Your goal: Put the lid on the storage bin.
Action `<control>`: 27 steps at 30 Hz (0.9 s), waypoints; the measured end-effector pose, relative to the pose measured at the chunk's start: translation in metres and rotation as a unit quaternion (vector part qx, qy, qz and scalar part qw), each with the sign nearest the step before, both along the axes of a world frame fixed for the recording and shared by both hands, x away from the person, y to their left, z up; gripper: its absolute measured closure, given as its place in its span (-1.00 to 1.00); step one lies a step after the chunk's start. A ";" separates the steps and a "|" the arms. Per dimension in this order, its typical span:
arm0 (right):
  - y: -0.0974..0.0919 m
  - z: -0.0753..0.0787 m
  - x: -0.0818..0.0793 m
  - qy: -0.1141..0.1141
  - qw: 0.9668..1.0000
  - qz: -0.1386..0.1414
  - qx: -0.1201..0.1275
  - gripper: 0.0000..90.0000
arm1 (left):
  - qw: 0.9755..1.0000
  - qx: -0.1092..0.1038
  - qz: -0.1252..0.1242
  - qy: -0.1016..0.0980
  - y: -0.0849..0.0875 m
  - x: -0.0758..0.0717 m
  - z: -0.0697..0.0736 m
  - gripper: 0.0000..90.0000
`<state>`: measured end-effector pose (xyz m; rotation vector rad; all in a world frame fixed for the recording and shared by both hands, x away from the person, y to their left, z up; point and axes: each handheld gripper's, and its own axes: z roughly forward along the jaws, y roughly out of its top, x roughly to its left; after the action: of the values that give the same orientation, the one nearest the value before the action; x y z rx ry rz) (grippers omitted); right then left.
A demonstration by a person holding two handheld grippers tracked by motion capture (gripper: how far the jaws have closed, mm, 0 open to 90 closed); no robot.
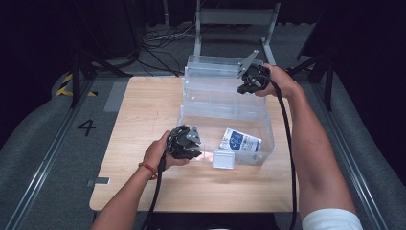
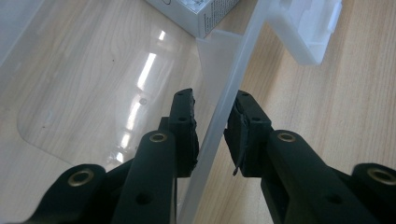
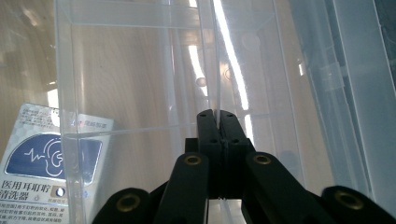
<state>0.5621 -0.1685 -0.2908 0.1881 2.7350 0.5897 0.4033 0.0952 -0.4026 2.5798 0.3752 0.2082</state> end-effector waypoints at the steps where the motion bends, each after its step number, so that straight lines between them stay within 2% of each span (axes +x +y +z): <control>1: 0.000 0.001 -0.001 0.005 1.000 0.000 0.000 1.00 | 1.000 0.000 0.001 0.001 0.000 0.000 0.000 0.60; 2: 0.001 0.002 -0.002 0.000 1.000 0.002 -0.001 1.00 | 1.000 0.000 0.001 0.001 0.000 0.000 0.000 0.60; 5: 0.001 0.003 -0.005 0.003 1.000 -0.001 -0.003 1.00 | 1.000 -0.001 0.002 0.001 0.000 0.000 0.000 0.60; 9: 0.001 0.007 -0.011 -0.002 1.000 0.015 -0.003 1.00 | 1.000 0.000 0.003 0.002 0.000 0.000 0.000 0.60; 27: 0.000 0.015 -0.033 -0.010 0.999 0.038 0.003 1.00 | 1.000 -0.001 0.006 0.003 -0.001 -0.001 0.000 0.59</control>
<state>0.5294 -0.1690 -0.2760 0.0801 2.7307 0.6154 0.4026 0.0947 -0.4030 2.5764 0.3918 0.2052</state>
